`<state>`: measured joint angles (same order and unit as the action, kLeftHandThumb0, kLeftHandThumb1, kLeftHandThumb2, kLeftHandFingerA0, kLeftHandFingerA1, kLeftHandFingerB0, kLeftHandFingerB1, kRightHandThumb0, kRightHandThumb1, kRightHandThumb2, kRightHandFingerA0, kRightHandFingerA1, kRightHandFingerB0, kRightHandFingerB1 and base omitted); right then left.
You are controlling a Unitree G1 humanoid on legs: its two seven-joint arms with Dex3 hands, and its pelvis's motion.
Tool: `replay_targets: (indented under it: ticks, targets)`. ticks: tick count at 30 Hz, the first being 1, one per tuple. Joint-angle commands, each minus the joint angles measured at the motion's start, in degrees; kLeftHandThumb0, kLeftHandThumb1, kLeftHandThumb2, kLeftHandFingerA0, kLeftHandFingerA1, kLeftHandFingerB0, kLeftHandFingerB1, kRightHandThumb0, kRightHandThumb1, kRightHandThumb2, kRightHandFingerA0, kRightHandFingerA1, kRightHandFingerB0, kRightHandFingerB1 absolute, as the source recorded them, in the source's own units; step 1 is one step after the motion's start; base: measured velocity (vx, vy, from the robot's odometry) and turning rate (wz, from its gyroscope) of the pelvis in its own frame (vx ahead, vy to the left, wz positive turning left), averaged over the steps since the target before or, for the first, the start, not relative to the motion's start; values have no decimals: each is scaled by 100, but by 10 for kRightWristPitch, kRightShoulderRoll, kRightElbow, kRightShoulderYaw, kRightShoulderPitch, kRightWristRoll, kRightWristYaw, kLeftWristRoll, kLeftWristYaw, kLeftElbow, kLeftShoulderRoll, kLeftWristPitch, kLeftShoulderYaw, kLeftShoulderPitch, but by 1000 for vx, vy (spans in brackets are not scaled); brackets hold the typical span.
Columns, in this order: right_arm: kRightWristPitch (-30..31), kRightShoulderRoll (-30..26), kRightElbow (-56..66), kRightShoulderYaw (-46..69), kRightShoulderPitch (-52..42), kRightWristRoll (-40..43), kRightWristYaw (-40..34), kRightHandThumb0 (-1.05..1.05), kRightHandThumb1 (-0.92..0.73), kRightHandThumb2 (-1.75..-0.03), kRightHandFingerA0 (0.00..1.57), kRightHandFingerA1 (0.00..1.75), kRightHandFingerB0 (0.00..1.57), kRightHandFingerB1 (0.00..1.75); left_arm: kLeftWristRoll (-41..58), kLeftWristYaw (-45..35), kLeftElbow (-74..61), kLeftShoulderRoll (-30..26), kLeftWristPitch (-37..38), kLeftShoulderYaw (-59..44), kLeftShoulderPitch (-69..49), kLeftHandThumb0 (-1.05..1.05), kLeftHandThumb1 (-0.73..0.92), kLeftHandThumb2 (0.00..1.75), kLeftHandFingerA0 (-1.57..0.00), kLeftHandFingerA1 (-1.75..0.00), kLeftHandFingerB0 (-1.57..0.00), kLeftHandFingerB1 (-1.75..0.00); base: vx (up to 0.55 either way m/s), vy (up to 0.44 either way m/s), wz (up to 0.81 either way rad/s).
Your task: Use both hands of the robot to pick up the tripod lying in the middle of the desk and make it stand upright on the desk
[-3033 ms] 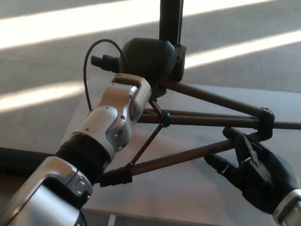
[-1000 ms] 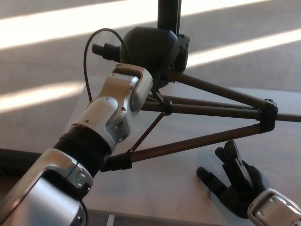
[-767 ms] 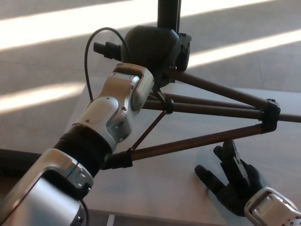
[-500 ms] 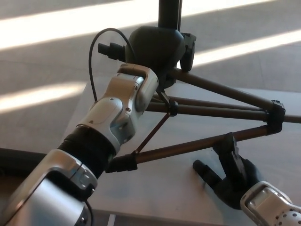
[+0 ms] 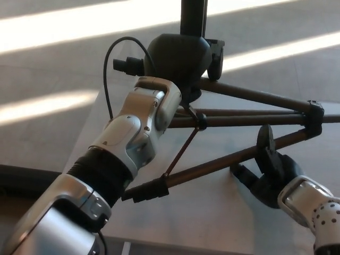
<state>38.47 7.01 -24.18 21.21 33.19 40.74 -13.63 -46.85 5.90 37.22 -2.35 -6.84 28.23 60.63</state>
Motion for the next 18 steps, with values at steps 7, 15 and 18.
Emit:
replay_targets:
  ticks: [7,15,18]
  targets:
    - [-58,1,8,-30,12,-82,-27,-9,-65,-106,109,175,92,144,6,9,-8,0,-3,-3,4,-15,67,88,-94,-168,-72,-129,0,0,0]
    - [-80,6,7,-28,8,-111,-56,-28,-83,-91,104,175,74,175,8,19,2,0,8,-5,8,-19,63,93,-86,-173,-71,-143,0,0,0]
    - [-80,6,4,-18,10,-112,-63,-29,-84,-85,105,175,75,174,5,22,2,-2,7,-2,6,-17,60,97,-85,-175,-70,-147,0,0,0]
